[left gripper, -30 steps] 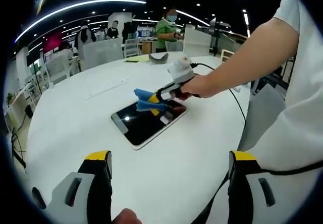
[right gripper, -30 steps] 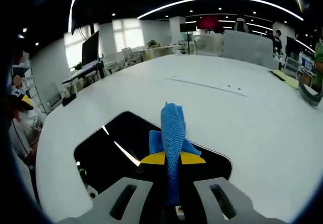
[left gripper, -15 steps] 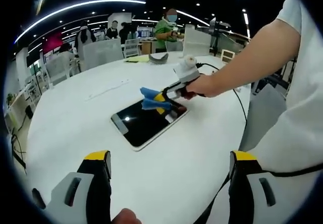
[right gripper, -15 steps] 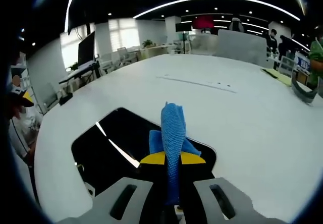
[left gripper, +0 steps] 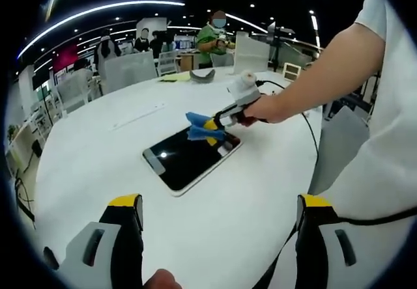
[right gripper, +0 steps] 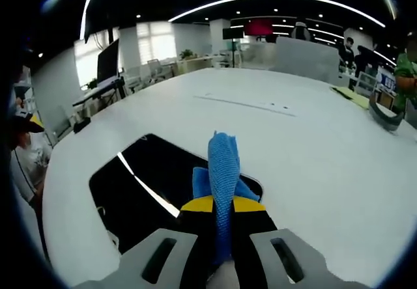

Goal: Wipe the mirror surface with the cleaning cloth until all visible marks leave the cleaned area.

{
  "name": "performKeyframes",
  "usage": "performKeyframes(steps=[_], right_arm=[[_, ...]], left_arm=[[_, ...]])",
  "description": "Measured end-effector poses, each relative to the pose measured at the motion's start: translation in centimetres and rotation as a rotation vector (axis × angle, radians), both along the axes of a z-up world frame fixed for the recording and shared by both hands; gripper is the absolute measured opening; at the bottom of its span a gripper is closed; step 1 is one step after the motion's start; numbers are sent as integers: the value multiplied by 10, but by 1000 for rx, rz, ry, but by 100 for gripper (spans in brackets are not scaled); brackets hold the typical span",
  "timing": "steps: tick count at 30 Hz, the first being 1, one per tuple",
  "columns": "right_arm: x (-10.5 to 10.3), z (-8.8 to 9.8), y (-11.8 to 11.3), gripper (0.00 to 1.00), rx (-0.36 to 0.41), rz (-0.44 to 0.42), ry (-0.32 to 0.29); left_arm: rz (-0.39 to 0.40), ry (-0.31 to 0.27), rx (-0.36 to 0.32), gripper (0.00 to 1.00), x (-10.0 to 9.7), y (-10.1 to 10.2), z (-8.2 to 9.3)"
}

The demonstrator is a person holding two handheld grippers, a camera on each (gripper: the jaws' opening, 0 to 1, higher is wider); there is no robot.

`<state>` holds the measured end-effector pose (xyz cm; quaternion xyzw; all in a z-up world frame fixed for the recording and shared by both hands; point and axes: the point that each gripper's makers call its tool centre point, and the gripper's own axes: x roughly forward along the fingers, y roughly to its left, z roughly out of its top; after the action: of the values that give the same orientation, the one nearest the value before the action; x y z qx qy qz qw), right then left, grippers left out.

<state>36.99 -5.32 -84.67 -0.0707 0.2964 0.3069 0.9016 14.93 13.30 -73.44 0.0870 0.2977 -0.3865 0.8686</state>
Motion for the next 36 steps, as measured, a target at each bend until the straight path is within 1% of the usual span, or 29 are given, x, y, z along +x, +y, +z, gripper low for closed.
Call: performKeyframes(steps=[8,16,23,26,27,28,36], right_arm=[[-1,0,-3,3,-7,-18,3],[-2,1,-5,3,1,-32,-1],[-3,1,-7,3,-1,-36,-1],[-5,2,-7,3,-18,-36,-18],[-5,1,-7,3,-13,-41,-18],[-4,1,-9,3,-1,-52,-17],[-7,1,-13,3,-3,-77,-21]], left_arm=[[-14,-1,10,99,1,0,-1],[-18,-4,9,99,3,-1,0],[-26,-8,27,99,3,1,0],[-38,13,54,99,-1,3,-7],[-39,14,56,99,-1,3,-8],[-41,21,58,99,-2,4,-9],[-25,27,68,99,0,9,-10]])
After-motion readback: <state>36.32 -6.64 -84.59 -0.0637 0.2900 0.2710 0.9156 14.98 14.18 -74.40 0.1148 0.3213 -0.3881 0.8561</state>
